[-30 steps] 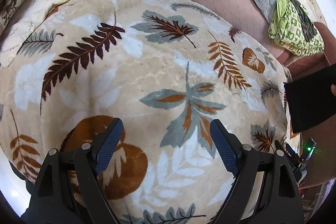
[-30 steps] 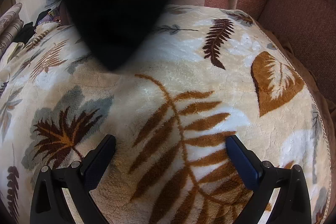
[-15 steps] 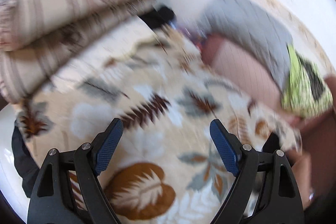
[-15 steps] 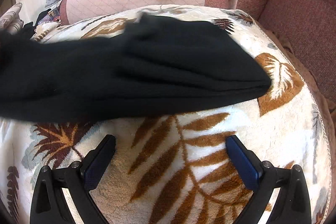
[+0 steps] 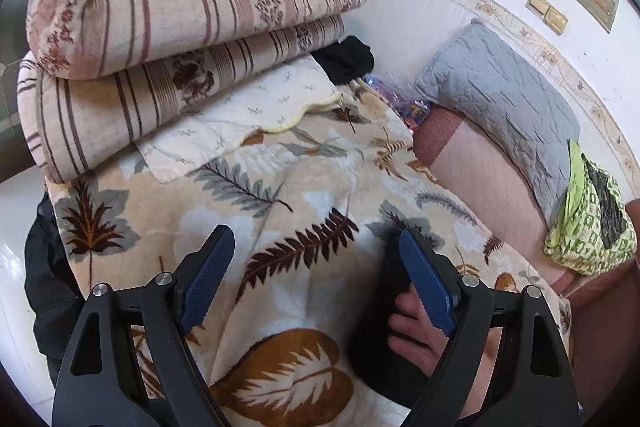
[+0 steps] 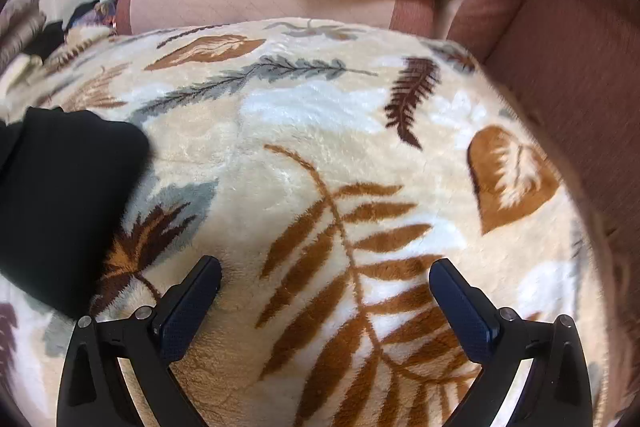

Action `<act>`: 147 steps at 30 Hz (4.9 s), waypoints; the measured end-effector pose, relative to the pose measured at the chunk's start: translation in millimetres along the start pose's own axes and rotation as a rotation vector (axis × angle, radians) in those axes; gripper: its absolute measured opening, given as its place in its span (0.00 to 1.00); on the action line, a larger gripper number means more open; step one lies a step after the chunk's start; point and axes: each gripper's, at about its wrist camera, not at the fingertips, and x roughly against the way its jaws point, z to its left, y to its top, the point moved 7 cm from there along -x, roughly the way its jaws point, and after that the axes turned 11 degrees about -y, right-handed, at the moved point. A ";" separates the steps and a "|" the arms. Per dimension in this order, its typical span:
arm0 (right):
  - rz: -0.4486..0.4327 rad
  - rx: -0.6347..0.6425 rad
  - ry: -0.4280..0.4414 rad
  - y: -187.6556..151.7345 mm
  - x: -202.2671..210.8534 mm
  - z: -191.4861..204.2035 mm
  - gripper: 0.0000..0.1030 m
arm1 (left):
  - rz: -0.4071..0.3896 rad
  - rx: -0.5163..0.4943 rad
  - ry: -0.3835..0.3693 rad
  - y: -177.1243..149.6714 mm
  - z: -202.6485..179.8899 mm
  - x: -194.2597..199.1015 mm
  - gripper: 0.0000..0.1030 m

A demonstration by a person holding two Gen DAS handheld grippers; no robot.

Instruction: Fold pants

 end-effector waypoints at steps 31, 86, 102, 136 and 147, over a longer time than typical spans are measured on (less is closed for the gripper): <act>-0.001 -0.110 0.123 -0.7 -7.3 -4.3 1.00 | 0.066 -0.023 -0.007 -12.3 -7.5 -17.6 0.83; 0.000 -0.103 0.120 -0.8 -7.5 -5.4 1.00 | 0.223 0.192 -0.117 -18.8 24.0 -35.4 0.83; -0.007 -0.104 0.130 2.1 -9.0 -4.2 1.00 | 0.254 0.165 -0.095 -25.1 17.6 -44.3 0.82; 0.012 -0.096 0.133 -0.2 -9.7 -4.7 1.00 | 0.705 0.318 -0.264 -81.9 35.2 -127.6 0.89; 0.012 -0.098 0.136 -0.4 -9.7 -5.0 1.00 | 0.729 0.380 -0.521 -68.7 5.8 -148.0 0.94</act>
